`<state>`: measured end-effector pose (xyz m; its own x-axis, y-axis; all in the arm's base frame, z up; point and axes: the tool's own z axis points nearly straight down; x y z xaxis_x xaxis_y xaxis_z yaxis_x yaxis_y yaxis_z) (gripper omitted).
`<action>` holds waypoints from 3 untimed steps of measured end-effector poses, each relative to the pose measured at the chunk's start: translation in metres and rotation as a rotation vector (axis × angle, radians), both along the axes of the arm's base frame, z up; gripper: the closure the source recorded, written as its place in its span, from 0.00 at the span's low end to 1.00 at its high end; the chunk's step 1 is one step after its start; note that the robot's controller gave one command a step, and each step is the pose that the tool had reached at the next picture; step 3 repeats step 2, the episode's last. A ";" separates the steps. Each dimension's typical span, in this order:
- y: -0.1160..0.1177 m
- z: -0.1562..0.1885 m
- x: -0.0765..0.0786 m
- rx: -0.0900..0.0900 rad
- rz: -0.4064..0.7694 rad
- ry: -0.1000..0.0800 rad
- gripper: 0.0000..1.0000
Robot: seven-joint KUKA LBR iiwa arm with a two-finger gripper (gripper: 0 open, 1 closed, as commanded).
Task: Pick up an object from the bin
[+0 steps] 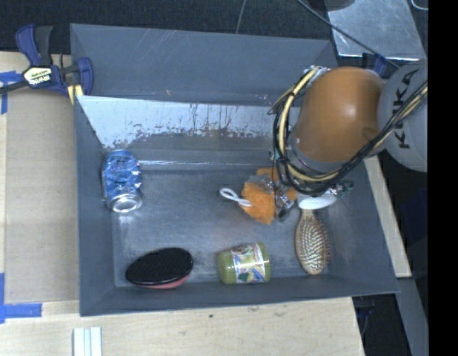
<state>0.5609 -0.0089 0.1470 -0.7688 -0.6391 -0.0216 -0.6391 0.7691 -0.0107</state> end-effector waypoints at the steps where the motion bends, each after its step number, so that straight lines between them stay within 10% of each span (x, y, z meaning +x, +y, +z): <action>1: 0.017 0.008 0.029 -0.012 0.554 -0.009 1.00; 3: 0.003 -0.010 0.008 -0.014 0.697 -0.009 1.00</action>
Offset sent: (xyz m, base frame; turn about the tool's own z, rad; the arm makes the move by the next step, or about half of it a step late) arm 0.0277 0.0170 0.0079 -0.5545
